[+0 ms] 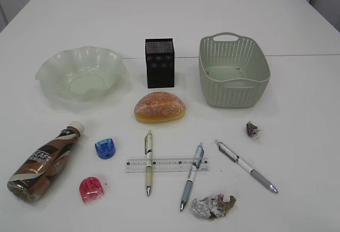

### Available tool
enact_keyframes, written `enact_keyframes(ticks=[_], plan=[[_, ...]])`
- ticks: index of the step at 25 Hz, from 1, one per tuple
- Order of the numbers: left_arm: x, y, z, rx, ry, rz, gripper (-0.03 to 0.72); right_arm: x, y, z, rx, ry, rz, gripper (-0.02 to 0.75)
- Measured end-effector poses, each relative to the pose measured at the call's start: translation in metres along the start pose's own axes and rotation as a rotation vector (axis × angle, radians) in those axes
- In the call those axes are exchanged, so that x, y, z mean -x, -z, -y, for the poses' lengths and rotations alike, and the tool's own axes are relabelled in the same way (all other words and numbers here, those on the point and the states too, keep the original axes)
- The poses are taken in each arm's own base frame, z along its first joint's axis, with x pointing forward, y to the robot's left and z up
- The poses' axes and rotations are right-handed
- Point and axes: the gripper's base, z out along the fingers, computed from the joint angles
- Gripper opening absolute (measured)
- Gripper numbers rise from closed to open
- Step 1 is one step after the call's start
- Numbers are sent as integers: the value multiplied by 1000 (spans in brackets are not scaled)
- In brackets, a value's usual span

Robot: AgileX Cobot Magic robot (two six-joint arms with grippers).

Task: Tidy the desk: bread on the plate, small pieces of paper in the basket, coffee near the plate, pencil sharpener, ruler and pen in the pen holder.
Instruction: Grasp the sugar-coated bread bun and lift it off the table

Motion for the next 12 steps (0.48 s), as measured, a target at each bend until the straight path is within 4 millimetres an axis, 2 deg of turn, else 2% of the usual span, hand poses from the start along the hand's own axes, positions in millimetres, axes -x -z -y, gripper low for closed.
enact_keyframes(ticks=[3, 6, 9, 12], plan=[[11, -12, -1, -8, 13, -46, 414, 29, -1, -9, 21, -9, -52, 480], [33, -15, 1, -28, 12, -58, 414, 57, -8, -19, 38, -17, -108, 480], [62, -16, 8, -61, -23, -75, 414, 79, -24, -28, 48, -17, -179, 480], [95, -29, 17, -99, -60, -130, 414, 97, -49, -39, 57, 5, -279, 480]])
